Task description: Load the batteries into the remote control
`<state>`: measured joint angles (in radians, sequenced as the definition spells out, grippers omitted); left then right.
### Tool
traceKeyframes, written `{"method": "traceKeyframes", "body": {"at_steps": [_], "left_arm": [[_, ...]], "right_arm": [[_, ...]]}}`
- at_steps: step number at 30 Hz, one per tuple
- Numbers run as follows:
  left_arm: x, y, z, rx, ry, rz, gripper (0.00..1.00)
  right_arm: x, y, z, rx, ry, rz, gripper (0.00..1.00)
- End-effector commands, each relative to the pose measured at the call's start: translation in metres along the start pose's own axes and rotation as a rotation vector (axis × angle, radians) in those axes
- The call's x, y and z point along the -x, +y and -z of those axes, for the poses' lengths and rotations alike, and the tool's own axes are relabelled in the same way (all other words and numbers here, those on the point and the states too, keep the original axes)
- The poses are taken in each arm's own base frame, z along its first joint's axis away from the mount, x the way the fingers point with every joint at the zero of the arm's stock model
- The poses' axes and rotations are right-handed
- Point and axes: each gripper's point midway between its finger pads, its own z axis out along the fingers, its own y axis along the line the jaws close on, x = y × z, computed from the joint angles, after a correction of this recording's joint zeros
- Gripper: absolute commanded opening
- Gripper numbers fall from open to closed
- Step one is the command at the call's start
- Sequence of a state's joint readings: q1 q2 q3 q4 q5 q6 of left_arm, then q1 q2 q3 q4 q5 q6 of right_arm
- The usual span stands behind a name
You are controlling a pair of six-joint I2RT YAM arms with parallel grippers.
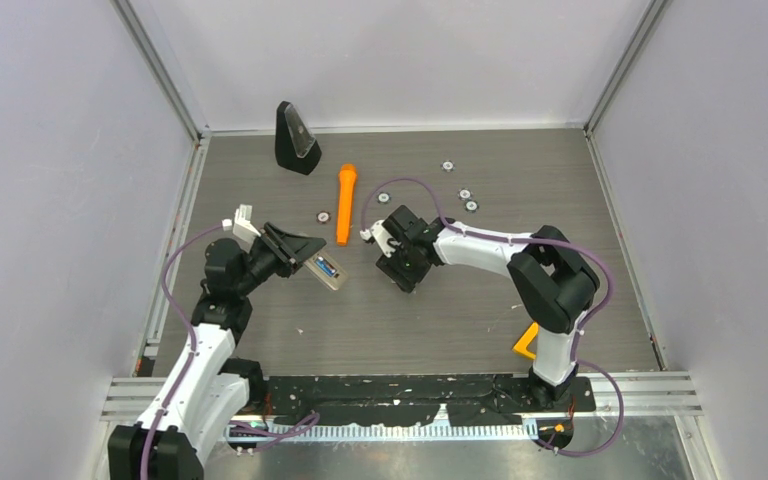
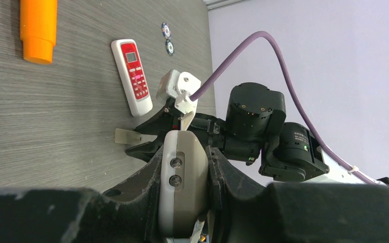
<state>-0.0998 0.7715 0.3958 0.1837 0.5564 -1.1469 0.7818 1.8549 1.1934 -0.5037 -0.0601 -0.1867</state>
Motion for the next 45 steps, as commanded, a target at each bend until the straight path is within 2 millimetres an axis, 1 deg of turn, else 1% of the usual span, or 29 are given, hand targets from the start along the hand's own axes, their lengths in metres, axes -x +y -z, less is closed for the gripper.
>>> {"method": "traceKeyframes", "body": {"at_steps": [1,6,9,10,11,12,13,14,15,16,17,18,19,20,23,24,25,26,27,28,29,30,31,32,33,34,35,38,45], "left_arm": [[0.006,-0.014,0.001,-0.055,-0.007,-0.035,0.0],[0.005,-0.011,0.0,-0.053,-0.002,-0.032,0.0],[0.003,-0.01,-0.001,-0.063,0.006,-0.042,0.0],[0.002,-0.01,-0.001,-0.072,0.01,-0.055,0.0],[0.001,-0.011,-0.001,-0.086,0.013,-0.074,0.0],[0.0,-0.013,0.0,-0.101,0.016,-0.099,0.0],[-0.001,-0.015,0.0,-0.122,0.018,-0.129,0.0],[-0.002,-0.018,0.001,-0.143,0.018,-0.159,0.0],[-0.002,-0.019,0.001,-0.156,0.016,-0.185,0.0],[-0.002,-0.02,0.002,-0.167,0.009,-0.216,0.0],[-0.002,-0.022,0.002,-0.181,0.003,-0.241,0.0],[-0.003,-0.024,0.003,-0.197,-0.002,-0.267,0.0],[-0.004,-0.027,0.003,-0.208,-0.006,-0.289,0.0],[-0.005,-0.029,0.002,-0.222,-0.009,-0.311,0.0],[-0.011,-0.041,0.001,-0.267,-0.009,-0.364,0.0],[-0.012,-0.044,0.0,-0.278,-0.014,-0.38,0.0],[-0.013,-0.047,-0.001,-0.285,-0.024,-0.395,0.0],[-0.014,-0.051,-0.001,-0.294,-0.033,-0.411,0.0],[-0.014,-0.053,-0.001,-0.299,-0.045,-0.425,0.0],[-0.014,-0.057,0.0,-0.305,-0.059,-0.439,0.0],[-0.014,-0.061,0.002,-0.316,-0.076,-0.453,0.0],[-0.014,-0.065,0.003,-0.324,-0.088,-0.464,0.0],[-0.014,-0.069,0.004,-0.333,-0.099,-0.475,0.0],[-0.015,-0.071,0.005,-0.338,-0.109,-0.484,0.0],[-0.016,-0.073,0.006,-0.342,-0.115,-0.486,0.0],[-0.017,-0.074,0.007,-0.347,-0.12,-0.488,0.0],[-0.018,-0.076,0.008,-0.352,-0.126,-0.489,0.0],[-0.019,-0.076,0.013,-0.351,-0.154,-0.487,0.0],[-0.02,-0.074,0.021,-0.362,-0.194,-0.49,0.0]], "right_arm": [[-0.003,-0.01,-0.002,-0.043,0.035,0.027,0.48],[-0.005,-0.016,0.006,-0.109,0.032,0.016,0.31],[0.002,-0.017,0.02,-0.143,-0.014,0.007,0.25],[0.0,-0.014,0.021,-0.14,-0.021,0.0,0.24],[0.008,-0.012,0.032,-0.133,-0.065,-0.005,0.24],[0.007,-0.007,0.036,-0.12,-0.079,-0.017,0.23],[0.016,-0.002,0.05,-0.104,-0.133,-0.02,0.23],[0.016,0.005,0.055,-0.09,-0.15,-0.029,0.23],[0.025,0.01,0.072,-0.078,-0.211,-0.033,0.23],[0.026,0.018,0.078,-0.066,-0.231,-0.037,0.23],[0.032,0.023,0.096,-0.061,-0.285,-0.04,0.23],[0.035,0.033,0.104,-0.046,-0.31,-0.043,0.23],[0.042,0.038,0.123,-0.041,-0.367,-0.046,0.23],[0.046,0.049,0.133,-0.02,-0.399,-0.044,0.23],[0.063,0.075,0.175,0.023,-0.531,-0.061,0.24],[0.065,0.087,0.182,0.036,-0.55,-0.048,0.24],[0.07,0.099,0.197,0.06,-0.59,-0.05,0.24],[0.073,0.101,0.204,0.053,-0.609,-0.058,0.24],[0.076,0.113,0.211,0.077,-0.627,-0.06,0.24],[0.078,0.115,0.216,0.067,-0.64,-0.066,0.24],[0.08,0.124,0.223,0.08,-0.655,-0.071,0.25],[0.081,0.125,0.225,0.067,-0.658,-0.076,0.25],[0.084,0.133,0.231,0.08,-0.671,-0.079,0.25],[0.084,0.132,0.229,0.057,-0.66,-0.086,0.25],[0.088,0.137,0.235,0.06,-0.668,-0.092,0.25],[0.087,0.135,0.231,0.032,-0.65,-0.098,0.25],[0.091,0.138,0.237,0.027,-0.659,-0.113,0.25],[0.094,0.131,0.235,-0.035,-0.645,-0.165,0.26],[0.108,0.141,0.236,-0.026,-0.645,-0.199,0.26]]}}
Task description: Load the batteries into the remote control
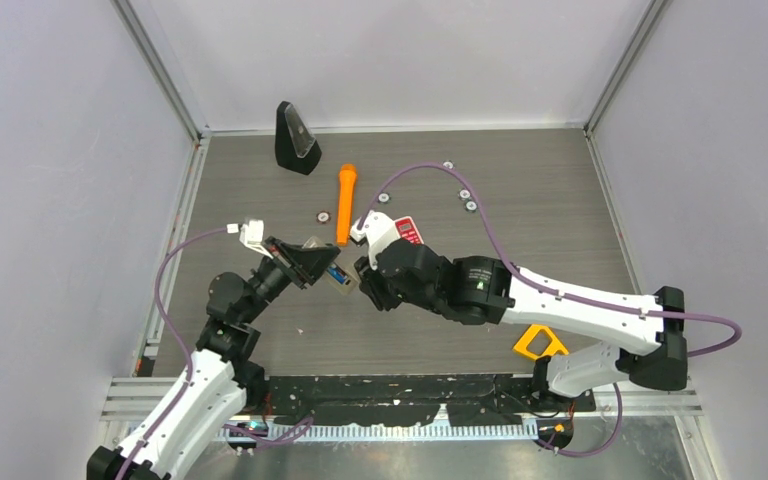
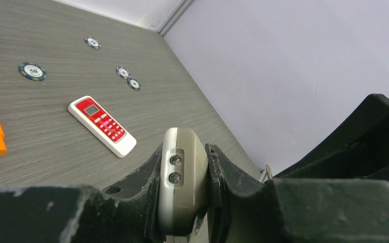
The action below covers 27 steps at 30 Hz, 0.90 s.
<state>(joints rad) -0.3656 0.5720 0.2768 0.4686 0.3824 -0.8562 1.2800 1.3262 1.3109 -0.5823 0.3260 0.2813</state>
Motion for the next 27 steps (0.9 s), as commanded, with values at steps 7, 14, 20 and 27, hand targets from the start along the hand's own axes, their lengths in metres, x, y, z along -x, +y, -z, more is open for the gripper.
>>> {"method": "traceKeyframes", "body": {"at_steps": [7,14,20,27], "left_arm": [[0.017,-0.011,0.002,-0.042,-0.095,-0.049,0.0],[0.018,-0.012,0.002,-0.044,-0.098,-0.05,0.0],[0.019,-0.014,0.002,-0.053,-0.1,-0.055,0.0],[0.019,-0.014,0.001,-0.052,-0.096,-0.053,0.0]], "right_arm": [[0.024,0.016,-0.01,-0.018,-0.012,-0.024,0.26],[0.019,0.021,-0.022,-0.028,0.038,0.005,0.26],[0.019,0.023,-0.029,-0.037,0.065,0.017,0.26],[0.019,0.02,-0.032,-0.069,0.079,0.03,0.27]]}}
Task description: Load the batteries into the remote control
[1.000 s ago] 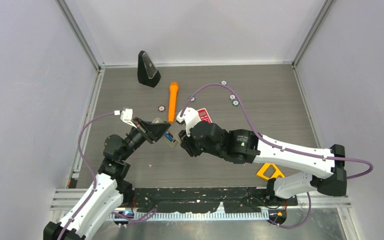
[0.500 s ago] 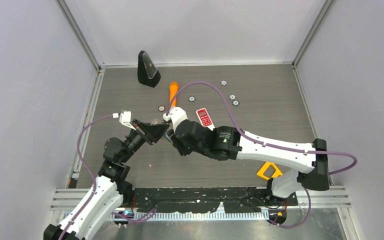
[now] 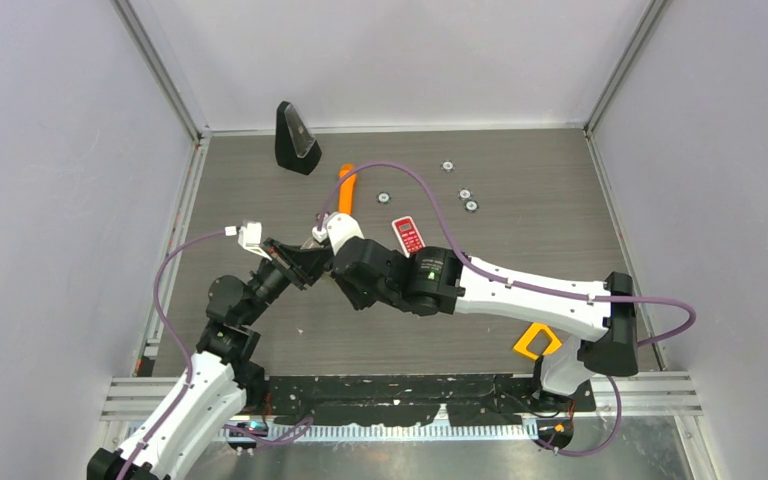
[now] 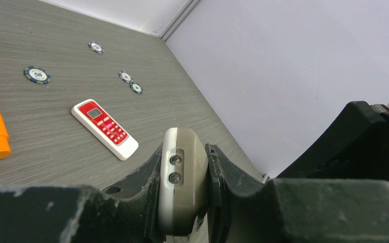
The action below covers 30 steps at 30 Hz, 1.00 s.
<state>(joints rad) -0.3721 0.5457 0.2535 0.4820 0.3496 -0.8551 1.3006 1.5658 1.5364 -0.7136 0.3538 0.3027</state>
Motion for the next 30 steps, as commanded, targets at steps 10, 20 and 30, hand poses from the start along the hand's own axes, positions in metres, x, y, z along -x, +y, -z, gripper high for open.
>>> {"method": "traceKeyframes", "body": {"at_steps": [10,20,30], "left_arm": [[0.019,-0.019,-0.001,-0.065,-0.069,-0.042,0.0],[0.019,-0.019,0.0,-0.066,-0.069,-0.039,0.0],[0.015,-0.016,0.001,-0.06,-0.059,-0.03,0.0]], "right_arm": [[0.018,0.003,0.002,-0.024,-0.013,0.007,0.27],[0.015,0.001,-0.002,-0.047,0.007,0.006,0.27],[0.021,0.001,-0.007,-0.057,-0.002,0.01,0.27]]}}
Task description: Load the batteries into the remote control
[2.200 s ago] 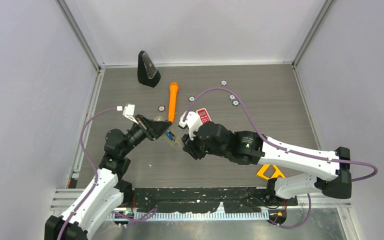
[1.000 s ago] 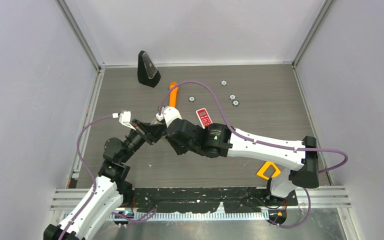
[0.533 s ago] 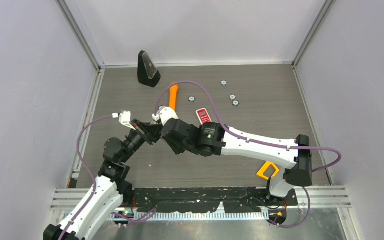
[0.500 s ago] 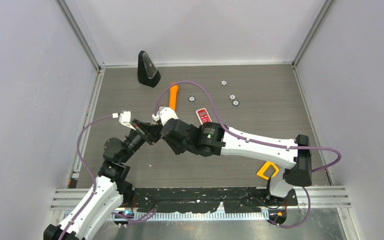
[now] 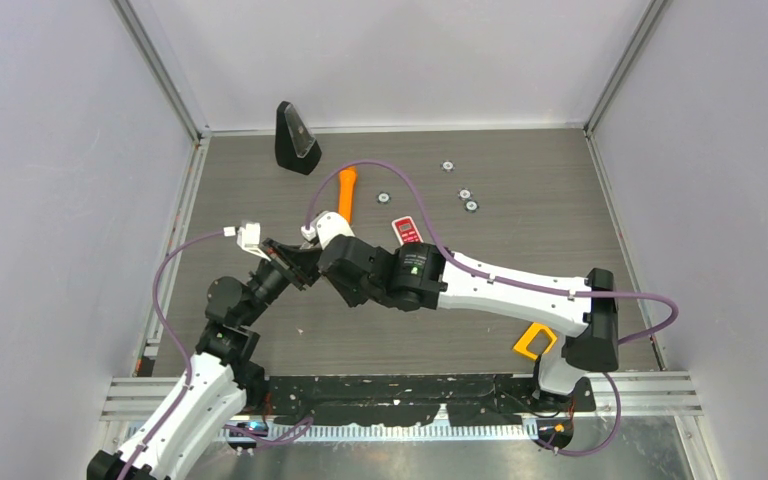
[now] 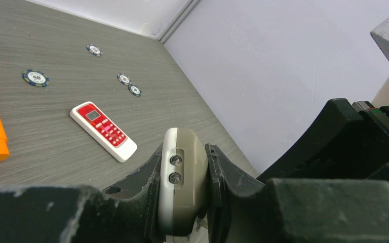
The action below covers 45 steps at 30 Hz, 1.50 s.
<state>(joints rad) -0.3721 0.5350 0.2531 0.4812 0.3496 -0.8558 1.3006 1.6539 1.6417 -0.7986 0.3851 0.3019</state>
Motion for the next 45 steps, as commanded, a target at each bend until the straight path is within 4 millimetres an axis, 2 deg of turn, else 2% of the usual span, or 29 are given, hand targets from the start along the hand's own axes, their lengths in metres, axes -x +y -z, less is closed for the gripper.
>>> {"method": "traceKeyframes", "body": {"at_steps": [1,19,29,37,45], "left_arm": [[0.013,-0.014,0.0,-0.052,-0.053,-0.028,0.0],[0.007,-0.019,0.002,-0.074,-0.015,0.019,0.0],[0.007,-0.021,0.003,-0.052,-0.011,0.147,0.0],[0.007,-0.025,0.003,-0.056,0.001,0.167,0.0],[0.008,-0.02,0.003,-0.028,-0.008,0.185,0.0]], "right_arm": [[0.02,0.002,0.005,-0.008,-0.052,-0.018,0.27],[0.025,0.004,-0.001,0.008,-0.026,-0.036,0.3],[0.013,0.004,-0.007,0.032,0.08,-0.024,0.38],[0.005,0.002,-0.011,0.033,0.13,0.009,0.4],[-0.001,0.002,-0.011,0.03,0.15,0.013,0.47]]}}
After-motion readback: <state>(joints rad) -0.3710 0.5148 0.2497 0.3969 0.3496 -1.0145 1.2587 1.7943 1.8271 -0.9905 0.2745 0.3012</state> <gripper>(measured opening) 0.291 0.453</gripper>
